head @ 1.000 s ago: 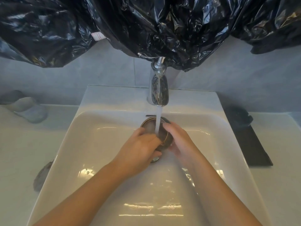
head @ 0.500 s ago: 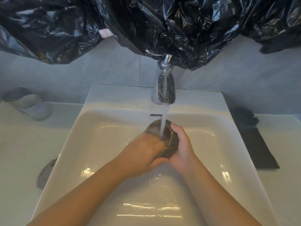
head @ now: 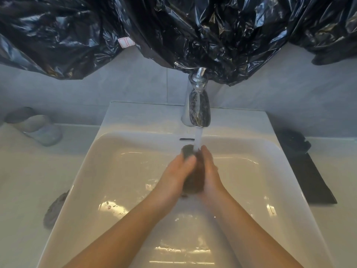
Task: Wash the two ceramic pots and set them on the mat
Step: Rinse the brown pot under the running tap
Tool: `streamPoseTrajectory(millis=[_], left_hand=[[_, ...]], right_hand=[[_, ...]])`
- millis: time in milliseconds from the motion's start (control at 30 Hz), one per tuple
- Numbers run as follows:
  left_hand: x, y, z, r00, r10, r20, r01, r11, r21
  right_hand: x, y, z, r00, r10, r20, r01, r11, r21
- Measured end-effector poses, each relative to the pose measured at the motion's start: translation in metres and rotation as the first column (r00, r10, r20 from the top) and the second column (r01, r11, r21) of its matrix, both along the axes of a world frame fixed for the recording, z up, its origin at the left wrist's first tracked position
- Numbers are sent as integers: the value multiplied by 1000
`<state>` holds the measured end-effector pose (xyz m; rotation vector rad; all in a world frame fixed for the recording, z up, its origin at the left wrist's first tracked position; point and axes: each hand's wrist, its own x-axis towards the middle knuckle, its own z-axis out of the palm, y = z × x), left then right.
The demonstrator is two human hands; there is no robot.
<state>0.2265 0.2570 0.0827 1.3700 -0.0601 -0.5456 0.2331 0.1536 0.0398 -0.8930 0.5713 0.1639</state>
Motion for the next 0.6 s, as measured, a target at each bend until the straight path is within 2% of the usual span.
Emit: streamPoseTrajectory(millis=[67, 100, 233, 300, 367, 433, 500, 600], left_hand=[[-3, 2, -6, 986, -116, 121, 113, 993, 30], [-2, 2, -7, 986, -108, 124, 104, 994, 39], [10, -8, -5, 986, 160, -43, -160, 987, 8], [10, -8, -6, 987, 159, -33, -160, 987, -33], [2, -12, -6, 984, 123, 132, -127, 992, 18], [-3, -11, -13, 961, 68, 269, -93, 992, 81], [5, -12, -12, 972, 122, 201, -134, 990, 48], [18, -15, -4, 991, 98, -87, -104, 992, -68]], right_hand=[[-3, -5, -6, 1000, 8, 20, -8, 1000, 2], [-2, -5, -6, 999, 35, 36, -34, 999, -39], [4, 2, -10, 978, 116, 175, -44, 929, -369], [4, 2, -4, 980, 78, 181, -25, 960, -280], [5, -4, -3, 981, 61, 182, -41, 993, -108], [2, -6, -5, 977, 95, 189, -76, 992, -103], [1, 1, -7, 970, 132, 204, -97, 980, -172], [1, 6, -15, 951, 179, 253, -64, 912, -405]])
